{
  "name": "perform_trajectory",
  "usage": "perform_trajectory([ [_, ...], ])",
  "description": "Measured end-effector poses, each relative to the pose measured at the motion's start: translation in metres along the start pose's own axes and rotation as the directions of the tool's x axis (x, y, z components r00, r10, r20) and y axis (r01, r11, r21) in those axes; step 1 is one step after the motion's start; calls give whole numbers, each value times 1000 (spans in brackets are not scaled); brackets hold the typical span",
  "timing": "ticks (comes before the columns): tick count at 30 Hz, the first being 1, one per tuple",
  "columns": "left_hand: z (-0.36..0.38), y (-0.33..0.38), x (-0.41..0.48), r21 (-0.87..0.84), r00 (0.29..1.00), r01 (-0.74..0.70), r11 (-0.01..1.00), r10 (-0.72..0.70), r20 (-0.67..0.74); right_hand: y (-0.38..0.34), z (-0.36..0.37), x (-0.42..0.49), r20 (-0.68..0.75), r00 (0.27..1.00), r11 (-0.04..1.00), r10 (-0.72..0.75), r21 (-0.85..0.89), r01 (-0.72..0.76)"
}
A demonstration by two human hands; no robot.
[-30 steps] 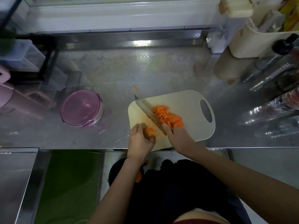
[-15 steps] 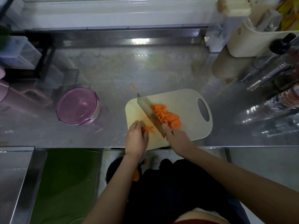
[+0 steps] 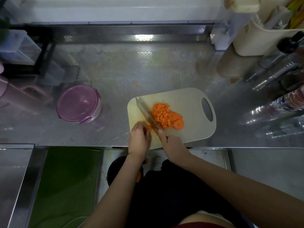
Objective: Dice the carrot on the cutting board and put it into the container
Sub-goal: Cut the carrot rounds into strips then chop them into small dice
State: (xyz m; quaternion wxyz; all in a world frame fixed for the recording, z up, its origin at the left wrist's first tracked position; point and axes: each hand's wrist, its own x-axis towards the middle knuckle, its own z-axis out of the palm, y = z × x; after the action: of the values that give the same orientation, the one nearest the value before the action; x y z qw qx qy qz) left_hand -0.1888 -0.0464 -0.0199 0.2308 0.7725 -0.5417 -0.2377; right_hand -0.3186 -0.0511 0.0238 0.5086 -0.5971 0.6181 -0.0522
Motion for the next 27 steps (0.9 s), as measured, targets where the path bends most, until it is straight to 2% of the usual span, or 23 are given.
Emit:
perform_trajectory([
  [4, 1, -1, 2, 4, 1000, 1, 1000, -1, 8, 2, 10, 6, -103, 995, 995, -8, -99, -2],
  [10, 1, -2, 2, -10, 1000, -1, 1000, 2, 12, 0, 12, 21, -134, 988, 993, -83, -94, 71],
  [16, -2, -6, 1, 8, 998, -54, 999, 54, 30, 3, -9, 28, -91, 994, 998, -66, -16, 65],
  [20, -7, -9, 1, -4, 995, -84, 996, 84, 54, 2, -16, 26, -129, 989, 995, -72, 63, 81],
  [23, -14, -7, 2, -39, 996, -59, 998, 61, 65, 1, -18, 23, -131, 985, 991, -115, 57, 123],
  [27, -17, -8, 4, -65, 995, -66, 996, 71, 75, 1, -18, 20, -49, 995, 996, -85, 34, 86],
])
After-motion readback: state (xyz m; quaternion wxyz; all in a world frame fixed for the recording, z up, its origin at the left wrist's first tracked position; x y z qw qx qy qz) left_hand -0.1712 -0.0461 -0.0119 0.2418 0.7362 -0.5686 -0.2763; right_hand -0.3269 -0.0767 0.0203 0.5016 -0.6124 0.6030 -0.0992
